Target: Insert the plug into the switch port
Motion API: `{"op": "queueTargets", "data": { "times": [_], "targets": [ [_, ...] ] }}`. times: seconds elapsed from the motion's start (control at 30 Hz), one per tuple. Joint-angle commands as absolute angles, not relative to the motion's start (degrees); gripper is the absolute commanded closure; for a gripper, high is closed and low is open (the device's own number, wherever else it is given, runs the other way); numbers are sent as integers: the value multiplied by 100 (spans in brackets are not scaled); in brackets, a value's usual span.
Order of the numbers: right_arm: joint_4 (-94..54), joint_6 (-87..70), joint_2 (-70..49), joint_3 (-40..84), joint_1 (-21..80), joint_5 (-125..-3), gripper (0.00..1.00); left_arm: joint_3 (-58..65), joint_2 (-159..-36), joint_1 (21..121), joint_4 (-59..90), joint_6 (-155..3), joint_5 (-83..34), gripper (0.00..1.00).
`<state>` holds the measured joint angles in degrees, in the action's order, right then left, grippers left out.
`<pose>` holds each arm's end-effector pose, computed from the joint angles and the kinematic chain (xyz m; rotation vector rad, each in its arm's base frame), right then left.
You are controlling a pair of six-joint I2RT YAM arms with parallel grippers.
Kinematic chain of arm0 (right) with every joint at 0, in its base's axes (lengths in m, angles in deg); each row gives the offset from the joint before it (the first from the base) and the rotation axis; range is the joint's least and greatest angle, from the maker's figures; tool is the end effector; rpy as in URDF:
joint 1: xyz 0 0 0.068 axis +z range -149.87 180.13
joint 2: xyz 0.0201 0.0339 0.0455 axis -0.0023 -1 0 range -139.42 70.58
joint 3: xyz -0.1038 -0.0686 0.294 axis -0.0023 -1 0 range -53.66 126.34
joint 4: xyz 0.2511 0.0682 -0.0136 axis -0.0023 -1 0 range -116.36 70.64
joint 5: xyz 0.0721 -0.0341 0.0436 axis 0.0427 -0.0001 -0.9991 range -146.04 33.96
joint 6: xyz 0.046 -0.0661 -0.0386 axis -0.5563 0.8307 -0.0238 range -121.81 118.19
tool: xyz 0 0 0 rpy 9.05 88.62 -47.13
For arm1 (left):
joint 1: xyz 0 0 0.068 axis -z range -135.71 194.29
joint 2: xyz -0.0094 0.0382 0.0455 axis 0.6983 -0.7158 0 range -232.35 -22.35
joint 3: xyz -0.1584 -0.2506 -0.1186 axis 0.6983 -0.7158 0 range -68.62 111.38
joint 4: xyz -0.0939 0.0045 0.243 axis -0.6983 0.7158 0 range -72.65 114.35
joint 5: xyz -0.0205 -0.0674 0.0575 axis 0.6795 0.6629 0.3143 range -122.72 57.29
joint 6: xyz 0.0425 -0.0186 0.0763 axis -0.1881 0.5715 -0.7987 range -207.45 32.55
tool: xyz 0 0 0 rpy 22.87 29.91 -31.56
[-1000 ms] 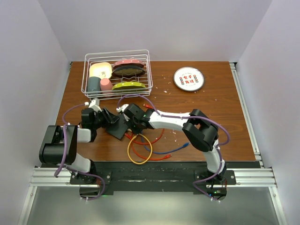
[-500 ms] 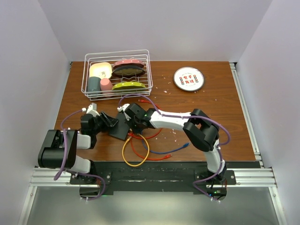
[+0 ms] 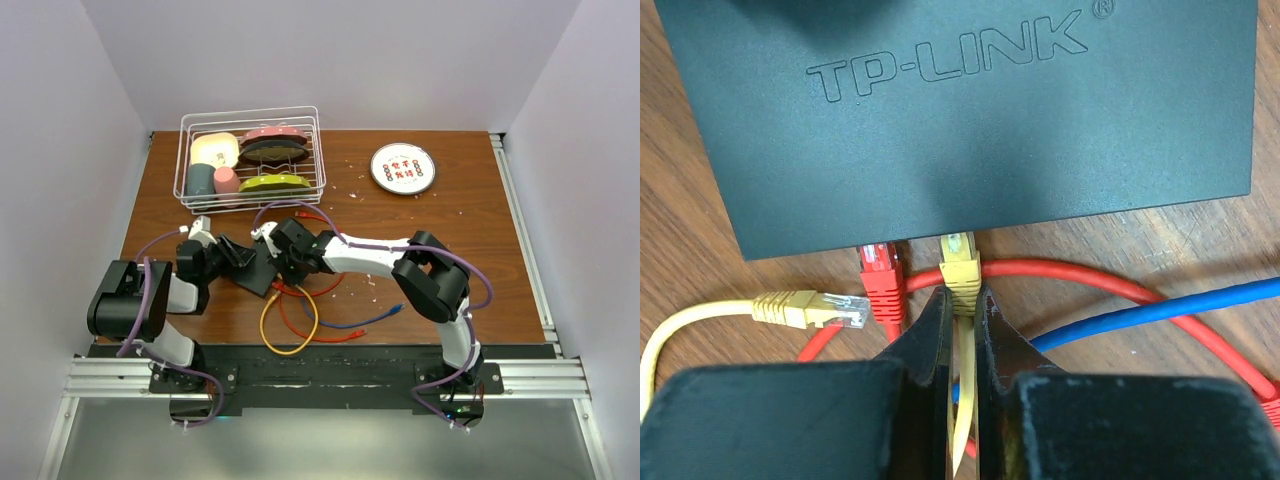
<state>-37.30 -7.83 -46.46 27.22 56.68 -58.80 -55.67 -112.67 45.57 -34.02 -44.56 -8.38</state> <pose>0.2637 0.4060 0.1713 -1.1228 2.3313 0.4888 0.2644 -0.0387 0.1361 -0.4779 2.0486 -0.9065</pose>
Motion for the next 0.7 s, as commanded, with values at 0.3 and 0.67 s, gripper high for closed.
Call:
{"op": "queueTargets", "data": {
  "times": [0.3, 0.67],
  "targets": [
    [-1673, -586, -4886, 3545, 5594, -6183, 100, -5719, -11367, 5378, -2835, -4236, 183, 60],
    [-1445, -418, -5440, 4258, 5568, -6904, 100, -5667, -11235, 5694, -2835, -4316, 270, 59]
  ]
}}
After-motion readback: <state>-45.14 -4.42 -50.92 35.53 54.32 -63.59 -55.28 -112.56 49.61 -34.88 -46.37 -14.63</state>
